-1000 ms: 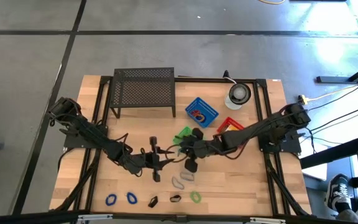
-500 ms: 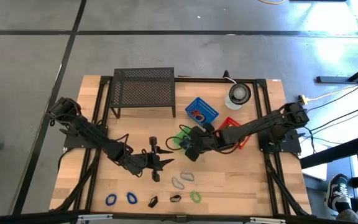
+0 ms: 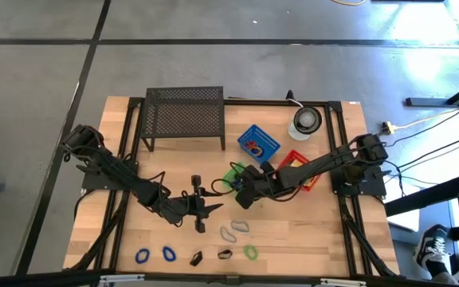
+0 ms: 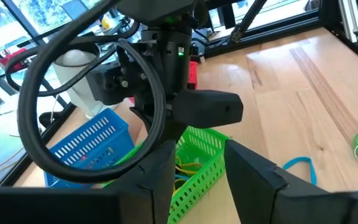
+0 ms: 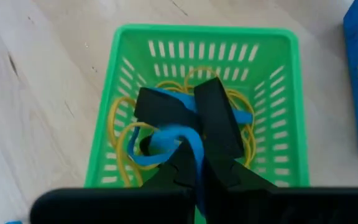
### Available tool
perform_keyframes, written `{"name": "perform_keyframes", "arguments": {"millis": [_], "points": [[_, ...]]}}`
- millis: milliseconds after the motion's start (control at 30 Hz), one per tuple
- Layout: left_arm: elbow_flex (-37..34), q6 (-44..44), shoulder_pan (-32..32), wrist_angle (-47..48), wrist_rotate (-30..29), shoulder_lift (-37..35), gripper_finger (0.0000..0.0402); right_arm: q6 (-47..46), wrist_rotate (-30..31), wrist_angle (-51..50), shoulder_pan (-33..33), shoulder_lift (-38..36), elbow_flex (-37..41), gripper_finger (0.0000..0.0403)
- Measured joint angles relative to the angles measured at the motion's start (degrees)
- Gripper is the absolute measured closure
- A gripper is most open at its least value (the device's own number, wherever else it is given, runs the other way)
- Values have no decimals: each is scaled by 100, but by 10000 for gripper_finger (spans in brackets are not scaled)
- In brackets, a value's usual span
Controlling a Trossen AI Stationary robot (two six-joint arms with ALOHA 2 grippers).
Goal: Pick & Place Office Desk Supplies
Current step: Put the blue rubber band into the green basket
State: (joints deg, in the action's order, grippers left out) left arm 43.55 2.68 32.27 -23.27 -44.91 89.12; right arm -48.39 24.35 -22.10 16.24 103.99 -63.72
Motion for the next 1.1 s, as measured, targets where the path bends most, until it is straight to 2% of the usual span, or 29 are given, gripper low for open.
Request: {"name": "perform_keyframes", "arguments": {"millis": [300, 533, 800, 1100], "points": [[0, -5, -1, -1, 0, 0, 272, -224, -142, -1, 10, 26, 0, 388], [0, -46, -2, 0, 0, 0, 270, -181, -139, -1, 10, 26, 0, 342], [0, -46, 0, 0, 2, 0, 274, 362, -141, -3, 10, 26, 0, 283], [0, -44, 0, 0, 2, 0, 274, 895, -264, 72, -28, 26, 0, 265]]}}
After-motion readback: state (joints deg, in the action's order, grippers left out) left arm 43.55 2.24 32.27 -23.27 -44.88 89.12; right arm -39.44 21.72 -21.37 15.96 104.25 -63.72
